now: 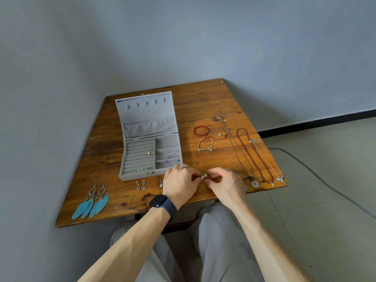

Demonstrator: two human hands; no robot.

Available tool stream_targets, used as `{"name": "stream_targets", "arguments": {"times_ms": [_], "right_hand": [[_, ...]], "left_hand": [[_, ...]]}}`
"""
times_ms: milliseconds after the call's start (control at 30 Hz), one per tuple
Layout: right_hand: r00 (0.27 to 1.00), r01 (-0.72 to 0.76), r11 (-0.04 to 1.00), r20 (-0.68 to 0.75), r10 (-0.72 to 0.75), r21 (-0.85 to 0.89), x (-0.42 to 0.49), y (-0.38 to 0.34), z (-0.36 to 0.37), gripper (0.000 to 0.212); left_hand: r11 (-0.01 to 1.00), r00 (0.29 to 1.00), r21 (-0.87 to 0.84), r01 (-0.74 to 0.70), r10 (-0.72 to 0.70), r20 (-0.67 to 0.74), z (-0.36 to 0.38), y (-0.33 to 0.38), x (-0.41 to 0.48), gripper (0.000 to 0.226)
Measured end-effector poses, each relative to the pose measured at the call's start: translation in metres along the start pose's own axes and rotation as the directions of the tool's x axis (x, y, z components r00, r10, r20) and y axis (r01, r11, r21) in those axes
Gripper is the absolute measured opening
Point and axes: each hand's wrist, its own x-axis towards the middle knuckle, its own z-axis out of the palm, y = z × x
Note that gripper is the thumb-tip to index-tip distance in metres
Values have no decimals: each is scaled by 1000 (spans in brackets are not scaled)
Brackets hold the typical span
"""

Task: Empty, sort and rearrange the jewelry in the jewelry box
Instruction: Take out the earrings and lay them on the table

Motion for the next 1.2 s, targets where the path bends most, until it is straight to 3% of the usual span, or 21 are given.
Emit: {"name": "stream_targets", "arguments": {"times_ms": [500, 700, 833, 967, 1067, 1200], "right_hand": [[1000, 12, 1000, 9, -12, -3, -4, -3, -3, 21], [990, 133, 991, -56, -131, 30, -24, -4, -8, 26], [966, 248, 969, -80, -246, 9, -29, -16, -6, 25], [936, 351, 936, -18, -351, -27, -16, -48, 8, 23], [906, 421, 900, 90, -413, -116, 6, -77, 26, 24], [868, 492, 832, 212, -448, -257, 44, -112, 53, 29]], "left_hand": [[1000, 1000, 1, -2, 2, 8, -14, -4, -4, 27], [997, 974, -79, 17, -34, -224, -37, -44, -36, 32], [972, 892, -121, 200, -232, -388, -39, -100, -65, 50], [939, 892, -30, 344, -336, -303, -40, -142, -82, 61], [941, 920, 11, 339, -329, -212, -31, -154, -84, 68], [940, 920, 14, 341, -331, -212, -22, -157, -83, 68]]}}
